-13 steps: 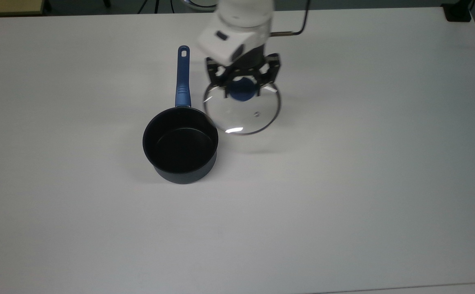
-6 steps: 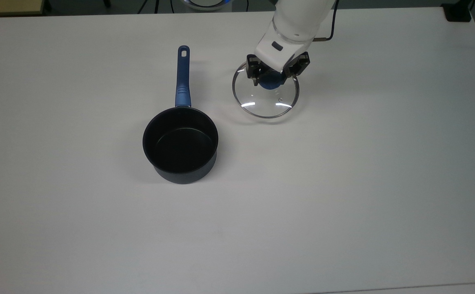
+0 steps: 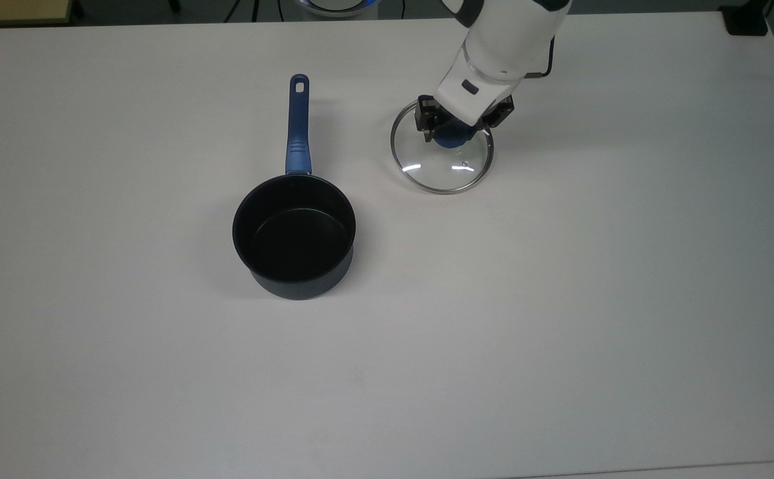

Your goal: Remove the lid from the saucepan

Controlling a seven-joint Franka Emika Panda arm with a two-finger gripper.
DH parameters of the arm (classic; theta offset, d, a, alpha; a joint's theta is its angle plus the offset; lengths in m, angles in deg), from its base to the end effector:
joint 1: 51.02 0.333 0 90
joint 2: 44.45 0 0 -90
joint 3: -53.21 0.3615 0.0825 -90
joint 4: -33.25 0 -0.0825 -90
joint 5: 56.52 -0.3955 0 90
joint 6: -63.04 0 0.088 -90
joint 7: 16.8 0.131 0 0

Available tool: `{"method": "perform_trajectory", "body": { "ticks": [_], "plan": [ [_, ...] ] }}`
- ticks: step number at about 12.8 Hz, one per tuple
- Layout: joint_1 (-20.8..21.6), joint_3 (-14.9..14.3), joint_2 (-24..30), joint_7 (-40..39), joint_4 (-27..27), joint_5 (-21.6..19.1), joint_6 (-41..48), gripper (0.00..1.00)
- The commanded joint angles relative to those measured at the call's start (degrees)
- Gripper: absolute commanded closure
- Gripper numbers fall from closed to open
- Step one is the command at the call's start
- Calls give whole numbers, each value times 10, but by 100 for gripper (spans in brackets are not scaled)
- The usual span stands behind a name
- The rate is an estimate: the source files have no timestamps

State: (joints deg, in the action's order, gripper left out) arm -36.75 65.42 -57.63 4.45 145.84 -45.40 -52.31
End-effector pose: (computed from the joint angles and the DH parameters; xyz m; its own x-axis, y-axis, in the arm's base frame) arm 0.5419 0.2474 0.3606 0.9763 0.1757 -0.1264 0.1955 -0.9664 0.1667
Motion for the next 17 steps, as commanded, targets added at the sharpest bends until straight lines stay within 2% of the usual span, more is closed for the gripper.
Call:
{"method": "perform_trajectory", "body": {
  "ticks": [1, 4, 5, 6, 7, 9, 13, 16, 17],
  "plan": [
    [5, -1, -6, 18, 7, 24, -14, 46],
    [4, -1, -15, 17, 7, 34, -14, 42],
    [3, -1, -15, 15, 7, 34, -12, 29],
    [2, -1, -15, 15, 6, 34, -10, 11],
    [0, -1, -15, 15, 5, 34, -7, 0],
    [-3, -1, -8, 14, 3, 32, -3, 0],
    [-43, 0, 66, -7, -11, 15, 45, 0],
    [-79, -11, 83, -98, -91, -35, 161, 0],
    [-96, -27, 95, -124, -106, -45, 176, 0]
  ]
}}
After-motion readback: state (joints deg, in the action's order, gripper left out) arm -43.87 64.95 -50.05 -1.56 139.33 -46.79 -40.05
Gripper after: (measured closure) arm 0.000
